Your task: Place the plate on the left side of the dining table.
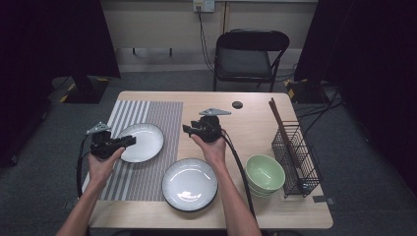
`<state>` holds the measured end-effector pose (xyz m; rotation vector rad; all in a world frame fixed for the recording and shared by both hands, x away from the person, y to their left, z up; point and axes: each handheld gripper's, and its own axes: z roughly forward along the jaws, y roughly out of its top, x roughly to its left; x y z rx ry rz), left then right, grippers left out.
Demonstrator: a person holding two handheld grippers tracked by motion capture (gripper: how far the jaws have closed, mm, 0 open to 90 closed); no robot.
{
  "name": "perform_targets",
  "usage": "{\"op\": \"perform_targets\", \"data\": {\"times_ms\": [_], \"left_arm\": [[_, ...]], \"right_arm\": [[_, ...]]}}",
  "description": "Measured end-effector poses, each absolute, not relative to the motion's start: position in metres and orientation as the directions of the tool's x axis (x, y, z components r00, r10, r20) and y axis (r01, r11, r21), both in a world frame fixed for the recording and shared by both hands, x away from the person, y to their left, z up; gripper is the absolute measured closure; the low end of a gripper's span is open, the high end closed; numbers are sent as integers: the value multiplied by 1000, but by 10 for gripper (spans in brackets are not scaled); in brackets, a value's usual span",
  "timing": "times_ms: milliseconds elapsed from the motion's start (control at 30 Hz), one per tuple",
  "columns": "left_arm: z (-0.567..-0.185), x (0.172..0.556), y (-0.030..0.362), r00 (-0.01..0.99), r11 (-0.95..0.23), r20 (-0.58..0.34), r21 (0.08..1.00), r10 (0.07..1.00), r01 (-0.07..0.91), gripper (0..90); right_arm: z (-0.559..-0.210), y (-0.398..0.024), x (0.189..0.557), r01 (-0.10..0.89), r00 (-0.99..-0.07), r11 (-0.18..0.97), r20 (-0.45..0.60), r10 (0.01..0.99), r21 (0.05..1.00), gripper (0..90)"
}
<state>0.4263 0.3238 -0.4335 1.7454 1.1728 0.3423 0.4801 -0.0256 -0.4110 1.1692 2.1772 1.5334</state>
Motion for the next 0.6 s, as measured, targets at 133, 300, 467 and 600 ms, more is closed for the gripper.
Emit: {"op": "perform_targets", "data": {"times_ms": [133,300,467,600], "left_arm": [[-432,423,315,522,-81,-260,836,812,543,720],[-429,421,304,564,-105,-248,848,788,520,754],[-428,419,292,592,-116,-247,854,767,507,751],[-427,418,281,616,-136,-241,855,750,500,745]], "right_arm": [[-403,-33,474,453,-652,123,234,722,883,547],[-393,-42,463,424,-665,100,235,709,900,550],[-384,-53,456,419,-663,89,238,709,904,550],[-377,-62,452,412,-657,87,229,719,907,539]]}}
